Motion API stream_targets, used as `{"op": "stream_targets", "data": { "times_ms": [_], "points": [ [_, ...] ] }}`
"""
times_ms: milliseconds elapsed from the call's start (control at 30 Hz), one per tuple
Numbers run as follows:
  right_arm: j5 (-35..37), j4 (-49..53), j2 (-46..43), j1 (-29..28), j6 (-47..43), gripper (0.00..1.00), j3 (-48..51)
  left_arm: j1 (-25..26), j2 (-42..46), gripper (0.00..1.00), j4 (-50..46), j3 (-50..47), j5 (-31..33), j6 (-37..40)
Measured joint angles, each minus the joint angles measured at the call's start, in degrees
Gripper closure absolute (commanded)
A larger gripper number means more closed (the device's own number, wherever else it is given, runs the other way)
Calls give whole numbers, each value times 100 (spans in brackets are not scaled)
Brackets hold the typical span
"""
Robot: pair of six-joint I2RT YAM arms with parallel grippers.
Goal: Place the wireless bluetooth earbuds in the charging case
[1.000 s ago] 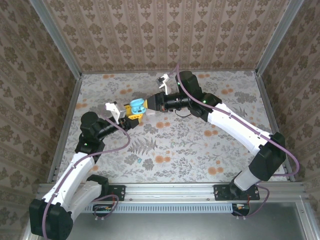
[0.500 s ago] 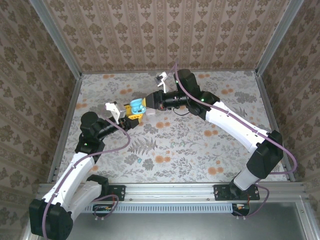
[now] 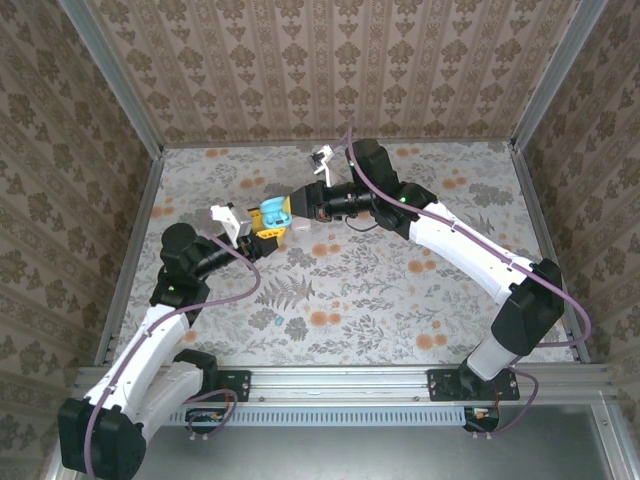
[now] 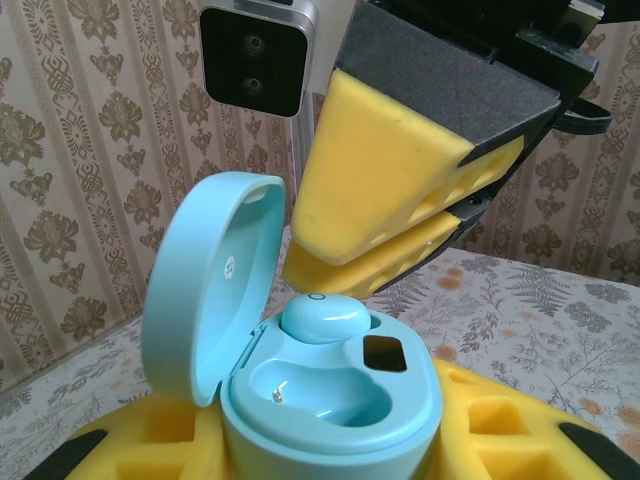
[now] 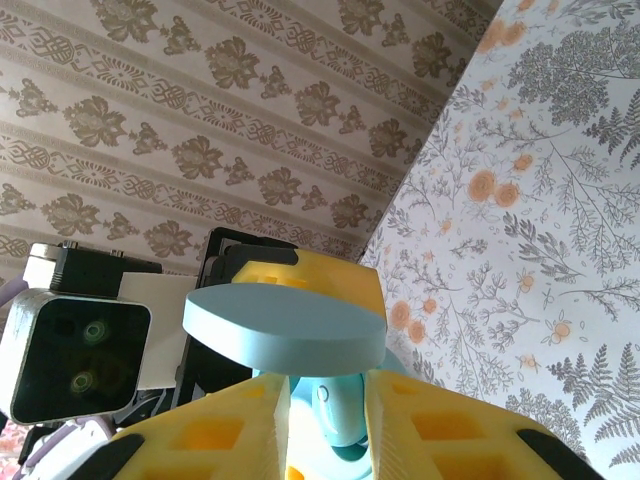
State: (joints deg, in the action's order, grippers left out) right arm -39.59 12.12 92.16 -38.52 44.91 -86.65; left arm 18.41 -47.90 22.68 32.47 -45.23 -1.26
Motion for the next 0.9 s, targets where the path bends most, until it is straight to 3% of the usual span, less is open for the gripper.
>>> {"op": "stream_targets", "data": {
  "times_ms": [267,567,700,900],
  "points": [
    [146,133,-103,2,-170,67,46,7,0,65,-122,37,190,2],
    [1134,957,-1001,232,-577,69,737,-192,568,66,-597,68,1574,-2],
    [1482,1257,-579,-219,-728,69,1049,-656,960,66,-931,70,1926,-79],
    [1674,1405,866,-1228,-699,64,1091,-1276,1281,66,-1569,70,2162,-240]
  ]
}}
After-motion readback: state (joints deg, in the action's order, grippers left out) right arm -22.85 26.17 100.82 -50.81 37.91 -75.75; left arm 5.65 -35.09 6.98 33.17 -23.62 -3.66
